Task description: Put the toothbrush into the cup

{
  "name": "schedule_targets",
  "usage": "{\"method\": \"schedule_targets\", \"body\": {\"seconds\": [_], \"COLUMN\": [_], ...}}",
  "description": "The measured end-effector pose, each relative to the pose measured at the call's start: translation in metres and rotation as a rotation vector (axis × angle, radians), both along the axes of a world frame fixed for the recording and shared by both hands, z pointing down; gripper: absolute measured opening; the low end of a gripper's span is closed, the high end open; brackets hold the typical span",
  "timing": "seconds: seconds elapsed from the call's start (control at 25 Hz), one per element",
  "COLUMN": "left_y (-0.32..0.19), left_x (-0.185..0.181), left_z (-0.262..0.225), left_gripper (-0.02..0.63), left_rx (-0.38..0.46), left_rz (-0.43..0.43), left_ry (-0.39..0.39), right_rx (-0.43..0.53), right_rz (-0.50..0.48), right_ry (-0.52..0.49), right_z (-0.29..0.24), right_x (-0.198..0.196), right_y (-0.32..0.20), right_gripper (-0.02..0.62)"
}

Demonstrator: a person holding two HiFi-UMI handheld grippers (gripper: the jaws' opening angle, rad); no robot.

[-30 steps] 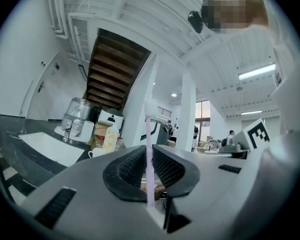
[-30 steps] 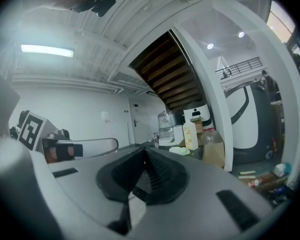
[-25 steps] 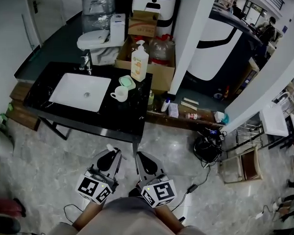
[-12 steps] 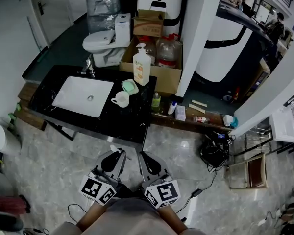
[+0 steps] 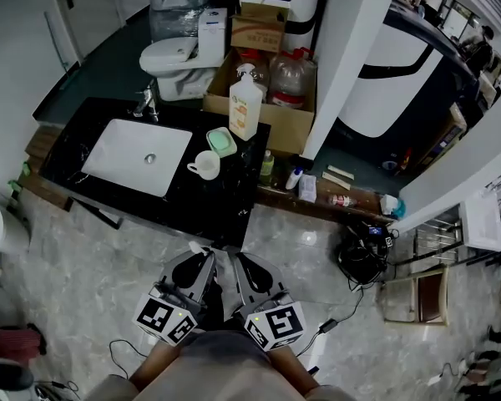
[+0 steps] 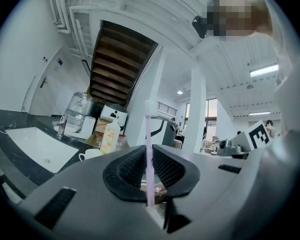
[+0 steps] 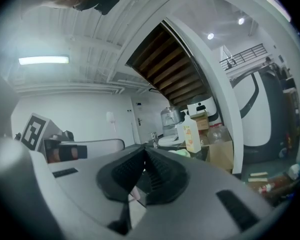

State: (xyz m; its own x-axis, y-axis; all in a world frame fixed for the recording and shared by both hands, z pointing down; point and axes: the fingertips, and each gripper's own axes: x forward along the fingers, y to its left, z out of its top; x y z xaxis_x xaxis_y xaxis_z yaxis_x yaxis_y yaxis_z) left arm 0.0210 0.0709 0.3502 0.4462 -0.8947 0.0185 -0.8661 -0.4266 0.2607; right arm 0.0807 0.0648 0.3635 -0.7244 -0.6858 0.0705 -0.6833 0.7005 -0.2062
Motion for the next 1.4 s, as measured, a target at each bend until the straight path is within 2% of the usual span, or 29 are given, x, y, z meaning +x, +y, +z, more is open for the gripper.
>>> {"method": "schedule_targets", "body": {"seconds": [0.56, 0.96, 1.4], "left_y": [-0.086, -0.153, -0.195], "left_x": [-0.042, -0.081, -0.12], "left_z": [0.0, -0.003, -0.011], "left_gripper": [0.044, 0.044, 0.044], "left_rx": [0.005, 0.016, 0.047], "left_rz": [0.003, 0.042, 0.112], "left_ry": [0.038, 0.05, 0.081], "right_rx": [-0.013, -0.015, -0.008], "right_rz": [-0.023, -0.001, 0.04], "right_ry": [0.039, 0.069, 0.112], "right_z": [0.006, 0.006, 0.005], "right_x": [-0.047, -0.087, -0.131], "right_y": [-0.081, -0.142, -0.176], "right_gripper": [0.006, 0.006, 0.006]}}
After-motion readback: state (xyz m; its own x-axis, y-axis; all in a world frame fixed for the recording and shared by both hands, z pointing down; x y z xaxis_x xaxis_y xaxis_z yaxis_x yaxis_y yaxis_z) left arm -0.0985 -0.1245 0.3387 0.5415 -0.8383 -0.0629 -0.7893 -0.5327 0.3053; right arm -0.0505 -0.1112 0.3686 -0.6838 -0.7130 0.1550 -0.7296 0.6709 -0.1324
